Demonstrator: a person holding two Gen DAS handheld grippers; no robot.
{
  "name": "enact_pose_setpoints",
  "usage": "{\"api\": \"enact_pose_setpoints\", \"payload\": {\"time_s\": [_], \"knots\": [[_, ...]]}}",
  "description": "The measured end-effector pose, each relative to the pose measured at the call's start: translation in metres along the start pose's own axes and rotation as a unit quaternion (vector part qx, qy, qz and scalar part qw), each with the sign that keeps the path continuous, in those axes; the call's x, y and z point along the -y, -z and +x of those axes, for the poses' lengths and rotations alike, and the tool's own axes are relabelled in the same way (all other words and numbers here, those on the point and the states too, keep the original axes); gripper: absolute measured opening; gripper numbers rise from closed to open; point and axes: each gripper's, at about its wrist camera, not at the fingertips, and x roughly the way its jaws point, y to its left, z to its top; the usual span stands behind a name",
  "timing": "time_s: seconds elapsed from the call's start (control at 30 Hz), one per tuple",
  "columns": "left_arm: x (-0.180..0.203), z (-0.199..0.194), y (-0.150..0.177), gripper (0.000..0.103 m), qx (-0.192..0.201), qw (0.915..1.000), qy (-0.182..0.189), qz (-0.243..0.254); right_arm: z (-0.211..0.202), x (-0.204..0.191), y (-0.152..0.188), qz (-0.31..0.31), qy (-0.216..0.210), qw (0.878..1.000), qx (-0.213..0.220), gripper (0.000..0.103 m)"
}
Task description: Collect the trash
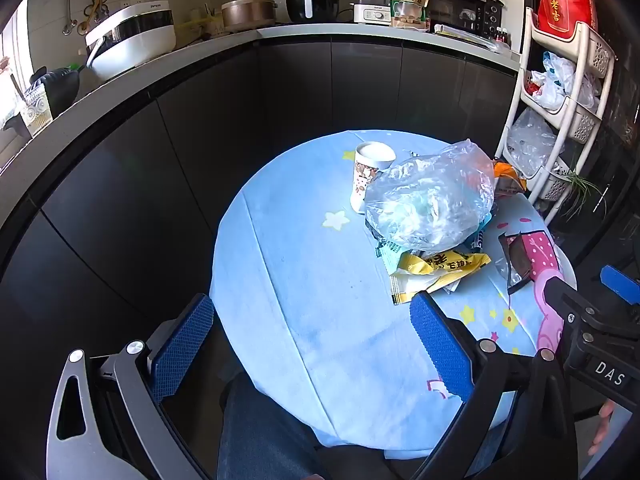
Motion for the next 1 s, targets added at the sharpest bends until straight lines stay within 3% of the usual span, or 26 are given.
{"api": "enact_pose_setpoints", "payload": {"time_s": [1.0], "knots": [[0.0001, 0.0, 0.0001, 0.095, 0.0, 1.0, 0.001, 0.0, 0.0001, -0.0006, -0.0002, 0.001, -0.002, 1.0, -0.001, 0.1]]}}
